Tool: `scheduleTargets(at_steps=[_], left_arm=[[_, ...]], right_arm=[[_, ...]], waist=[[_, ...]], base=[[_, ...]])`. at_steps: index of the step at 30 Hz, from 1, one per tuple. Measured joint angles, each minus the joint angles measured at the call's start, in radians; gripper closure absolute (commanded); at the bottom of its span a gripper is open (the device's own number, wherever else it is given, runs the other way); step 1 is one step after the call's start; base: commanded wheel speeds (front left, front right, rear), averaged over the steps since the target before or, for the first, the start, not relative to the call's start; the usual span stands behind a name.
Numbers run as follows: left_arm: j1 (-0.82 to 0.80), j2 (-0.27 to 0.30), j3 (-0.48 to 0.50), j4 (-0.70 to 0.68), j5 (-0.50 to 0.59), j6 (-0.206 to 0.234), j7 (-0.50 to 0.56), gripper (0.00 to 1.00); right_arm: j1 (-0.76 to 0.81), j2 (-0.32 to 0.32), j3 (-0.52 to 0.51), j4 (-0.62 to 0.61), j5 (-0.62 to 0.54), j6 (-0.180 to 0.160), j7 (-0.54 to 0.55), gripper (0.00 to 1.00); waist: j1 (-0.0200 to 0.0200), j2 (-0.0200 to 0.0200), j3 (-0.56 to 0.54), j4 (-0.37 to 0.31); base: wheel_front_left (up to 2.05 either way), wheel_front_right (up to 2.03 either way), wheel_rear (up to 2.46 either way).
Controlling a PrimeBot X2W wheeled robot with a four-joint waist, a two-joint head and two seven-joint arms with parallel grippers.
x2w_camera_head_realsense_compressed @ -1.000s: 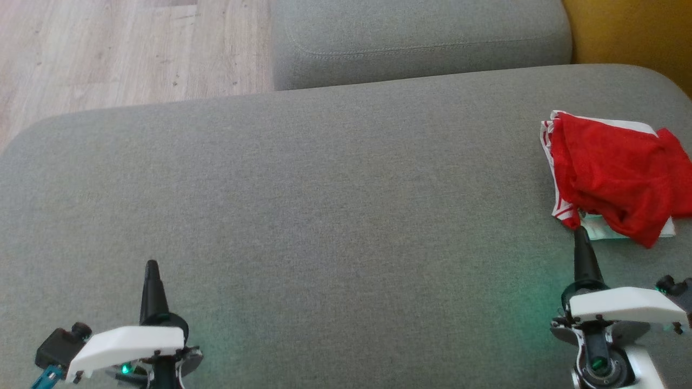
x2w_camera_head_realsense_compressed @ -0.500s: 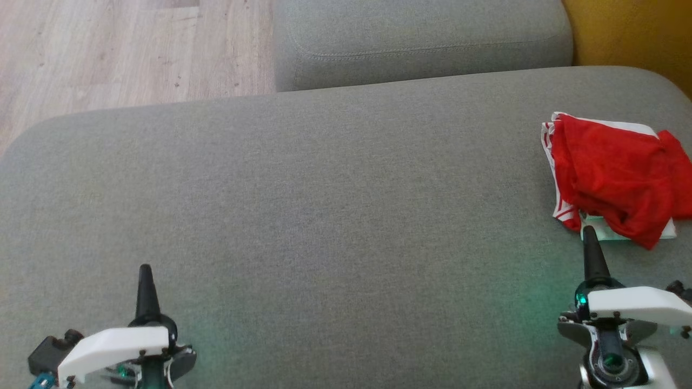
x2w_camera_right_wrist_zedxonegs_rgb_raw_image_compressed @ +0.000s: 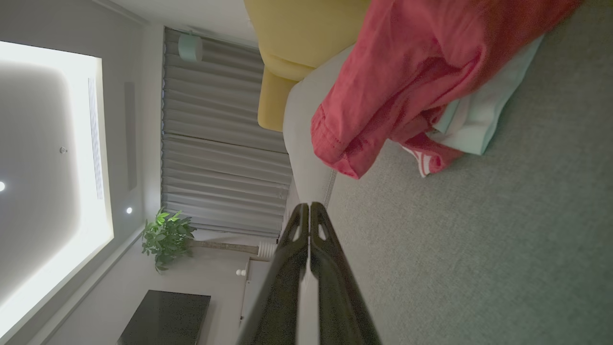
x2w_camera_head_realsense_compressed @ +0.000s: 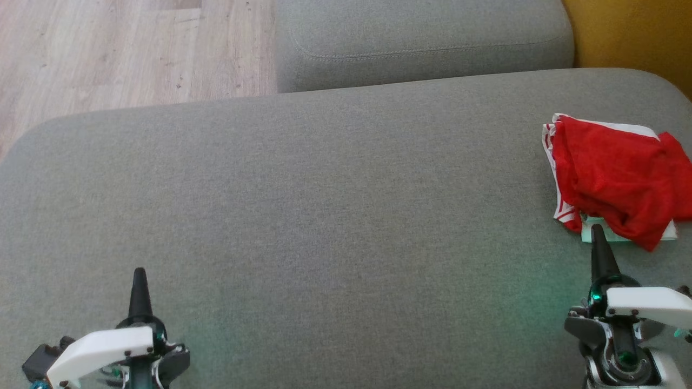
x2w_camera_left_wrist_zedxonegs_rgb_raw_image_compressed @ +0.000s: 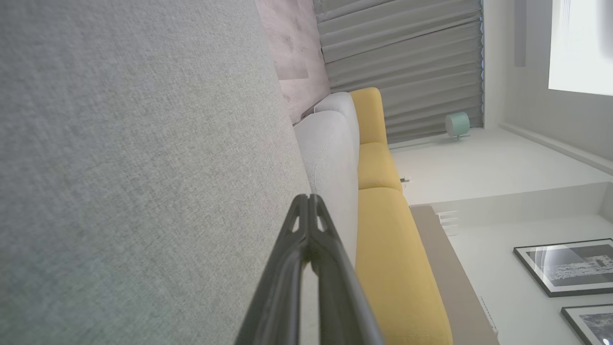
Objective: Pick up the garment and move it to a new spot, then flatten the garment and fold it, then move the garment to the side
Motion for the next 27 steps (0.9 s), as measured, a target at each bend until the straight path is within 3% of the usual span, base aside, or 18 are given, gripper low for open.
scheduleTargets(at_steps=[19, 27], left_arm=[[-0.020, 0.000, 0.038, 0.002, -0.188, -0.008, 0.058, 1.00], [-0.020, 0.000, 0.039, 0.002, -0.201, -0.008, 0.062, 1.00]], right_arm=[[0.000, 0.000, -0.038, -0.020, 0.227, 0.000, 0.056, 1.00], [0.000, 0.000, -0.041, -0.023, 0.244, 0.000, 0.062, 1.00]], waist=[[0.0000, 0.0000, -0.005, 0.005], [0.0000, 0.0000, -0.006, 0.005]], base=[[0.00, 0.00, 0.00], [0.00, 0.00, 0.00]])
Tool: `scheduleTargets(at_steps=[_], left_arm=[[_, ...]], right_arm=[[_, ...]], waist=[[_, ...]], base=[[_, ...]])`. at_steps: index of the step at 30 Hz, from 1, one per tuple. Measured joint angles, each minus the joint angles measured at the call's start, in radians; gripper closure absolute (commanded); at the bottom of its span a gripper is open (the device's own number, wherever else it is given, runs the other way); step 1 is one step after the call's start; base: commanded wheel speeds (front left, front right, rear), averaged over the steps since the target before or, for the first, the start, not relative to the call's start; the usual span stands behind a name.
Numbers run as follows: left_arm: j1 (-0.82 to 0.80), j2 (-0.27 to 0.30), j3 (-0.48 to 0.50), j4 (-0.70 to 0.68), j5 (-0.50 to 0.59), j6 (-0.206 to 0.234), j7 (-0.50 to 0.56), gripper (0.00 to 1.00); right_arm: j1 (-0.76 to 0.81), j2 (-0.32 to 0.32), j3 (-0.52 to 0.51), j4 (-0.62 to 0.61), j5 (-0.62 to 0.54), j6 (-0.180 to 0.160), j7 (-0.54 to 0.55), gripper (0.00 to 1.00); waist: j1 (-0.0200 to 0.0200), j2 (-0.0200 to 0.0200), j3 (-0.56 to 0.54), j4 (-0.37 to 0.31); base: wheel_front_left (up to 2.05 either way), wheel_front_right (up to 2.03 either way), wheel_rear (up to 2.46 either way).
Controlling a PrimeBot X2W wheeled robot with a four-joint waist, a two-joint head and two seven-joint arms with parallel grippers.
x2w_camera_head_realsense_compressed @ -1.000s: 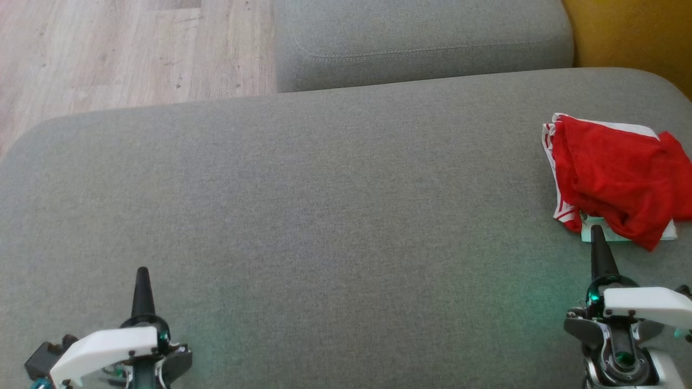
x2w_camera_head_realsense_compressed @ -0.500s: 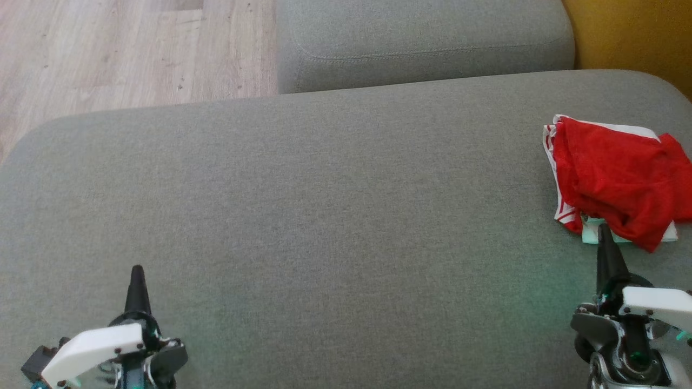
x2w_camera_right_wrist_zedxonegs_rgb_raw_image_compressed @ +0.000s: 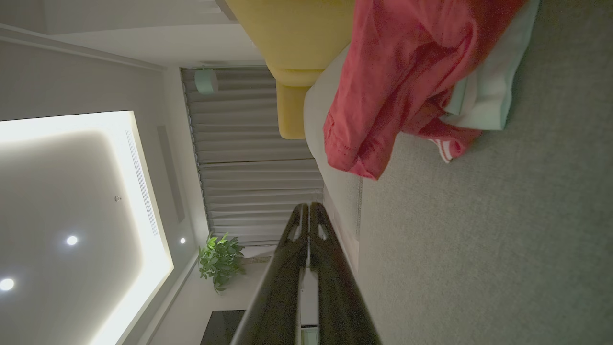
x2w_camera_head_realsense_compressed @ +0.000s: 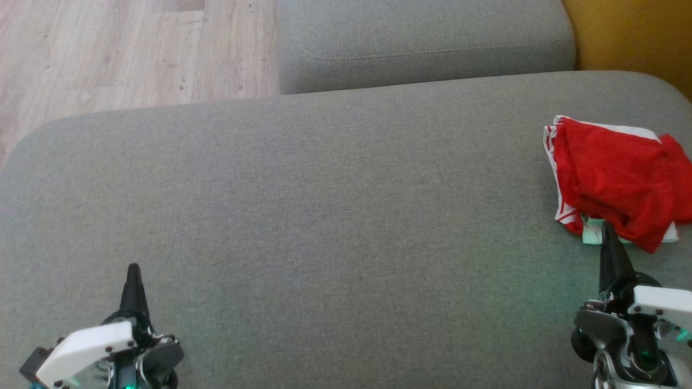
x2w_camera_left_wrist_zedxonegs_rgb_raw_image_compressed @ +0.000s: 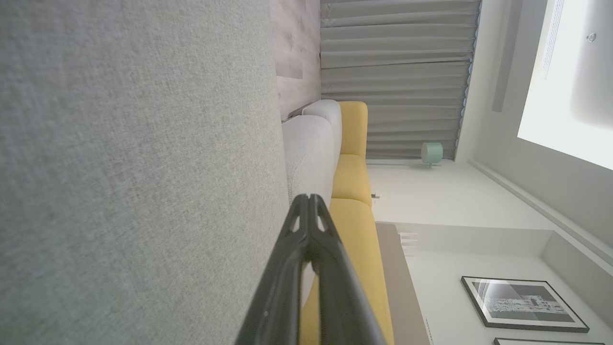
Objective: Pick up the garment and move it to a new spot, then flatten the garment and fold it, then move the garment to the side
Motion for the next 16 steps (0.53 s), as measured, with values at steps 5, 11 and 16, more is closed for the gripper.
scheduleTargets(at_steps=[5, 11, 16], left_arm=[[0.000, 0.000, 0.000, 0.000, 0.000, 0.000, 0.000, 1.00], [0.000, 0.000, 0.001, 0.000, 0.000, 0.000, 0.001, 1.00], [0.000, 0.000, 0.001, 0.000, 0.000, 0.000, 0.002, 1.00]], right_arm=[[0.000, 0.000, -0.002, 0.000, 0.000, 0.000, 0.000, 1.00], [0.000, 0.000, -0.004, 0.000, 0.000, 0.000, 0.000, 1.00], [0.000, 0.000, -0.005, 0.000, 0.000, 0.000, 0.000, 1.00]], waist=[[0.0000, 0.0000, 0.000, 0.000], [0.0000, 0.0000, 0.000, 0.000], [0.0000, 0.0000, 0.000, 0.000]], base=[[0.00, 0.00, 0.00], [0.00, 0.00, 0.00], [0.00, 0.00, 0.00]])
